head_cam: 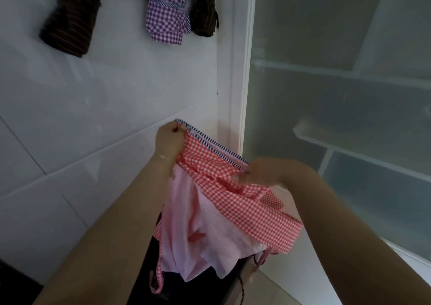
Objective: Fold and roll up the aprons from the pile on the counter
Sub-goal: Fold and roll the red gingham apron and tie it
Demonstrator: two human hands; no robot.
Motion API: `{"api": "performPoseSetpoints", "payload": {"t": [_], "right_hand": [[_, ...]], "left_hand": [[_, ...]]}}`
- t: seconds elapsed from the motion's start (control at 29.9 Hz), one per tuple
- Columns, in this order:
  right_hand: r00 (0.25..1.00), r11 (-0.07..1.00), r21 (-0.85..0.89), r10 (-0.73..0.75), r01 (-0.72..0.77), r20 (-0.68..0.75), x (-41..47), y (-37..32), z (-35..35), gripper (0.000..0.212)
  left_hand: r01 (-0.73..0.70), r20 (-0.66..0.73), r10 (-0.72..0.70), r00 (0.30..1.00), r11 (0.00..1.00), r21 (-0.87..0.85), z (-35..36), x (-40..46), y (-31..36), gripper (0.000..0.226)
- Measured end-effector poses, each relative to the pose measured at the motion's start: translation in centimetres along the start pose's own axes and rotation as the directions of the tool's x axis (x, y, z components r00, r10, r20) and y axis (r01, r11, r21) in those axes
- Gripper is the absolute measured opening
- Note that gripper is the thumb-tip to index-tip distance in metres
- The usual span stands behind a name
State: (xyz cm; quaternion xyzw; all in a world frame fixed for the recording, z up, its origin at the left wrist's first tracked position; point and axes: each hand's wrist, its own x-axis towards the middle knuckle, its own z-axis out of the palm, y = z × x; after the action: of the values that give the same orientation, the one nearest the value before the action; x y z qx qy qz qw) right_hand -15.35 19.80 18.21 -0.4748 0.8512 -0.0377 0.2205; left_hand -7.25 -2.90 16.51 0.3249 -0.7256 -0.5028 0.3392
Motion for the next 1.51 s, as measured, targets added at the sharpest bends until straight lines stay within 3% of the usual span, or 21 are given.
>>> {"api": "performPoseSetpoints", "payload": {"t": [0.07,0.13,0.2,0.3,0.37,0.4,0.5,0.6,0.67,0.77,0.84,0.9,0.97,1.0,1.07,1.17,1.21,1.27,1.34,1.41,1.51], "right_hand": [[0.986,0.988,-0.057,0.135,-0.141,-0.101,-0.7,1.0,-1.6,0.057],[0.954,0.964,-0.117,0.208,-0.237,-0.216,-2.3,2.2,-3.6,0.063],[0.917,0.945,-0.113,0.263,-0.307,-0.3,-4.9,4.0,-5.7,0.071],[0.847,0.923,0.022,0.361,-0.384,-0.39,-9.0,6.3,-8.5,0.084],[0.794,0.902,0.177,0.431,-0.394,-0.429,-10.5,6.9,-9.7,0.086],[0.772,0.89,0.231,0.457,-0.394,-0.443,-10.9,7.1,-10.0,0.085],[0.815,0.9,0.139,0.433,-0.413,-0.385,-10.1,6.1,-9.3,0.079],[0.877,0.912,-0.007,0.392,-0.409,-0.279,-8.2,5.8,-6.8,0.064],[0.885,0.926,0.013,0.365,-0.378,-0.289,-7.2,5.7,-5.9,0.053],[0.857,0.948,0.088,0.314,-0.306,-0.408,-6.1,5.4,-5.8,0.044],[0.793,0.962,0.114,0.268,-0.247,-0.547,-5.3,4.9,-5.8,0.038],[0.72,0.968,0.147,0.251,-0.206,-0.647,-4.8,4.3,-5.6,0.029],[0.664,0.953,0.185,0.299,-0.239,-0.685,-4.4,4.5,-5.4,0.022],[0.639,0.94,0.209,0.336,-0.268,-0.692,-4.2,5.0,-5.3,0.02],[0.602,0.899,0.228,0.422,-0.374,-0.678,-3.9,5.9,-5.0,0.019],[0.567,0.847,0.096,0.43,-0.524,-0.703,-3.5,5.8,-4.7,0.028],[0.577,0.884,0.102,0.382,-0.456,-0.722,-3.4,5.1,-4.8,0.027],[0.667,0.958,0.261,0.271,-0.118,-0.694,-3.6,3.5,-5.0,0.028],[0.787,0.838,0.53,0.238,0.13,-0.57,-4.1,1.7,-4.9,0.034],[0.815,0.777,0.608,0.243,0.16,-0.526,-4.3,1.2,-4.7,0.033],[0.824,0.784,0.603,0.238,0.15,-0.515,-4.3,1.7,-4.6,0.027]], "left_hand": [[-0.036,0.084,0.025,0.996,0.991,0.131,0.7,-0.9,-0.3,0.034],[0.117,0.194,-0.111,0.975,0.993,-0.02,1.4,-2.6,-0.3,0.025],[0.357,0.421,-0.244,0.874,0.909,-0.214,2.7,-4.5,-0.1,0.012],[0.527,0.66,-0.26,0.705,0.815,-0.242,4.4,-6.0,1.2,0.014],[0.574,0.72,-0.225,0.657,0.768,-0.284,5.2,-6.0,2.3,0.015],[0.567,0.714,-0.207,0.669,0.764,-0.309,5.6,-5.8,2.8,0.014],[0.411,0.56,-0.134,0.818,0.816,-0.405,5.8,-5.0,3.6,0.014],[-0.012,0.308,0.077,0.948,0.978,-0.207,5.2,-4.1,4.3,0.023],[-0.305,0.22,0.294,0.93,0.952,0.017,4.5,-3.3,4.4,0.031],[-0.416,0.153,0.394,0.906,0.897,0.149,3.6,-2.0,4.0,0.029],[-0.306,0.128,0.295,0.947,0.949,0.08,3.4,-1.2,3.6,0.027],[-0.027,0.22,0.067,0.973,0.983,-0.181,3.2,-0.9,3.5,0.023],[0.289,0.472,-0.069,0.879,0.865,-0.411,3.0,-1.4,3.8,0.021],[0.374,0.565,-0.076,0.822,0.819,-0.434,2.9,-1.7,3.9,0.021],[0.407,0.629,-0.066,0.775,0.814,-0.415,3.3,-2.7,4.0,0.021],[0.324,0.603,-0.024,0.798,0.86,-0.395,4.8,-4.1,5.0,0.02],[0.272,0.6,0.008,0.8,0.886,-0.375,5.1,-4.7,5.4,0.021],[0.169,0.616,0.073,0.785,0.93,-0.326,5.8,-5.6,6.1,0.02],[0.082,0.614,0.12,0.78,0.953,-0.291,6.4,-6.3,6.6,0.019],[0.023,0.603,0.144,0.785,0.965,-0.261,6.8,-6.8,6.8,0.019],[0.029,0.604,0.141,0.784,0.964,-0.263,6.9,-7.0,6.6,0.018]]}}
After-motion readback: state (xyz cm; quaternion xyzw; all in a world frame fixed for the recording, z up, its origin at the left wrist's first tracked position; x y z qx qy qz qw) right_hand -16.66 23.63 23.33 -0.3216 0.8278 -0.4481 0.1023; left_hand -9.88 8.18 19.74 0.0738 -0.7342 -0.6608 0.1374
